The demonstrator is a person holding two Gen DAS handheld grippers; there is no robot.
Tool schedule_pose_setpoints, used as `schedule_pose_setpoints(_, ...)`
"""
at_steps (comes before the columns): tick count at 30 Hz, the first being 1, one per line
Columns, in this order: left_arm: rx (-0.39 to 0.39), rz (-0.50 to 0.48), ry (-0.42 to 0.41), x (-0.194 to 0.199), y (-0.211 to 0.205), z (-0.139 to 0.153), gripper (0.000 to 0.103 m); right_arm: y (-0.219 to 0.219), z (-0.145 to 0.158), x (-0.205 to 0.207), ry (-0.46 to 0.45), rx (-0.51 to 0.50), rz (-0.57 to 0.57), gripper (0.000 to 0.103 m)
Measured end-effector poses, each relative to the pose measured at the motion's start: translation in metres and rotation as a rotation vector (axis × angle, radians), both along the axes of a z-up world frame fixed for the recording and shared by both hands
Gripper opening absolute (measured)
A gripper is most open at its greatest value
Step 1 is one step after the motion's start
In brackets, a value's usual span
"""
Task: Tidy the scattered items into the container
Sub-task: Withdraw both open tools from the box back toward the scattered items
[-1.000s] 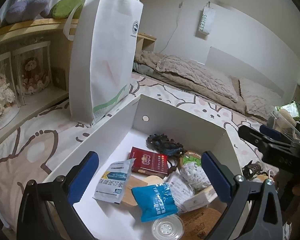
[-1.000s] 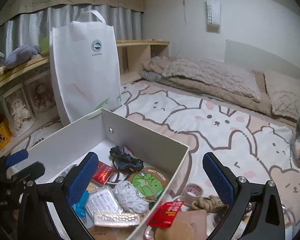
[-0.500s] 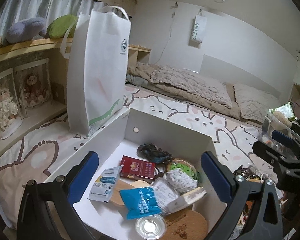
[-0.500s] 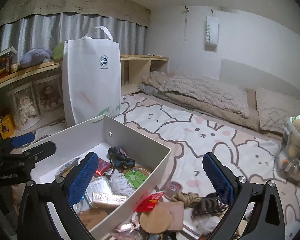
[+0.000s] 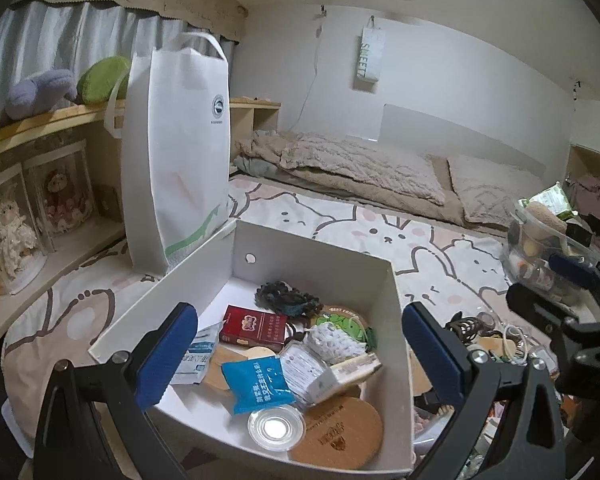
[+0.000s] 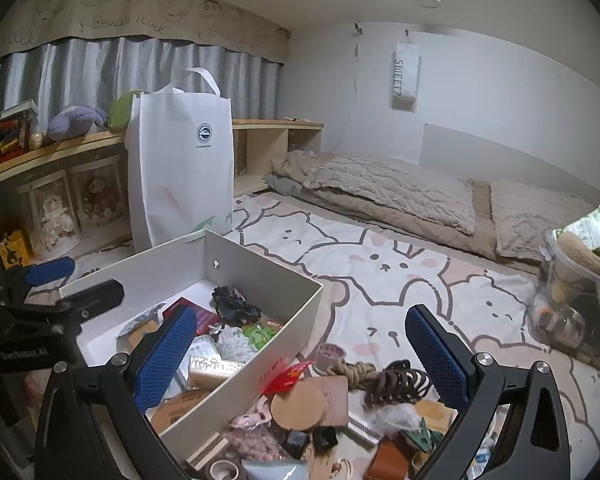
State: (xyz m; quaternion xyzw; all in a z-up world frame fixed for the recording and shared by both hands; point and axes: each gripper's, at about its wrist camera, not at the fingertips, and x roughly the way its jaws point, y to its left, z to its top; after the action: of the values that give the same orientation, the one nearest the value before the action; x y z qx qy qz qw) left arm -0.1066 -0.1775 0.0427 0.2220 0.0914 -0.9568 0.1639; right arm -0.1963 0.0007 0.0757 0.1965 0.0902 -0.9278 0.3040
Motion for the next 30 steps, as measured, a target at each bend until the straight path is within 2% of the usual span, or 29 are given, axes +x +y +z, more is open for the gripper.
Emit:
schedule_pose_setpoints(6,-0.007,-0.018,0.014,0.02,0.012,0.007,0.103,0.018,0.007,0.016,0.008,-0.021,-0.015,0.103)
schedule_pose_setpoints(11,-0.002,0.029,0.016,0.037,0.016,0.007,0.103,0.034,0.011,0.034,0.023,-0.027,-0.034,0.103)
schedule_pose_setpoints(16,0.005,0.014,0.035,0.059,0.02,0.009,0.103,0.045,0.012,0.05,0.032,-0.023,-0.057,0.103)
schedule_pose_setpoints(21,-0.012,0.003,0.033,0.076,0.027,0.009,0.103,0.057,0.01,0.07,0.062,-0.012,-0.086,0.103)
schedule_pose_setpoints(30,-0.039,-0.001,0.039,0.104,0.035,0.007,0.103,0.076,0.004,0.095,0.045,-0.032,-0.09,0.103)
